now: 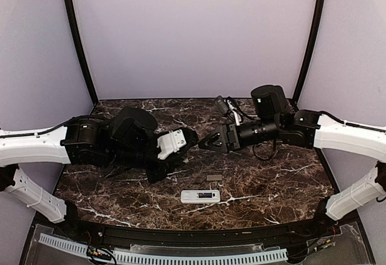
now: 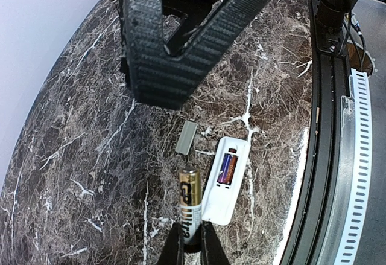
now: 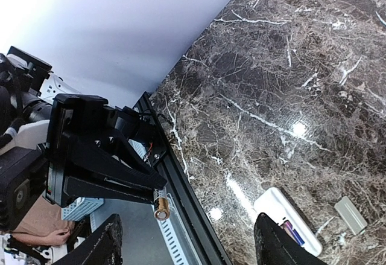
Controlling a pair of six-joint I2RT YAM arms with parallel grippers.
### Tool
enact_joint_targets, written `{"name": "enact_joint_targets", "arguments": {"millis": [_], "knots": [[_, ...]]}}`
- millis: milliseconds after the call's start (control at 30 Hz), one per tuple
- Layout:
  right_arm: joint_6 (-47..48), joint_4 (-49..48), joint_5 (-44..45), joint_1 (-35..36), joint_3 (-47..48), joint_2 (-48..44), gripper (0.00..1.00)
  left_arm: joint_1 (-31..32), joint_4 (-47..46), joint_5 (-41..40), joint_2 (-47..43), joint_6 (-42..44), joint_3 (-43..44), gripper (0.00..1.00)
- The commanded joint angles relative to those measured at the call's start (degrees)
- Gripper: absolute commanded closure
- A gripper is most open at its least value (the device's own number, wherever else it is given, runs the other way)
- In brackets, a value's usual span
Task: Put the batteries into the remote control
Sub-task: Pass from the left arm to the right
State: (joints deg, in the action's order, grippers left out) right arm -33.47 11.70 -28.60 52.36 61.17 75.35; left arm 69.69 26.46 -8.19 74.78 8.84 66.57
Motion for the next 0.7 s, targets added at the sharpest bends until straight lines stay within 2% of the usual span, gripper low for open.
{"name": "enact_joint_targets", "arguments": {"millis": [0, 233, 367, 667], "knots": [[-4.1, -4.2, -0.6, 2.0, -1.4, 0.8, 0.29, 1.2, 1.0, -3.9, 0.0, 0.1, -0.4, 1.0], [-5.6, -8.9, -6.5, 3.9, -2.4, 2.3, 0.35, 2.3, 1.5, -5.4, -2.2, -0.6, -1.1, 1.0], [-4.0, -7.2, -7.0, 4.9, 0.2, 4.2, 0.36, 2.6, 2.5, -6.8, -2.3, -0.8, -0.7, 1.0], [-5.6, -10.1, -8.6, 4.9, 1.4, 6.7, 0.59, 3.3, 2.7, -7.4, -2.5, -0.9, -0.4, 1.0]]}}
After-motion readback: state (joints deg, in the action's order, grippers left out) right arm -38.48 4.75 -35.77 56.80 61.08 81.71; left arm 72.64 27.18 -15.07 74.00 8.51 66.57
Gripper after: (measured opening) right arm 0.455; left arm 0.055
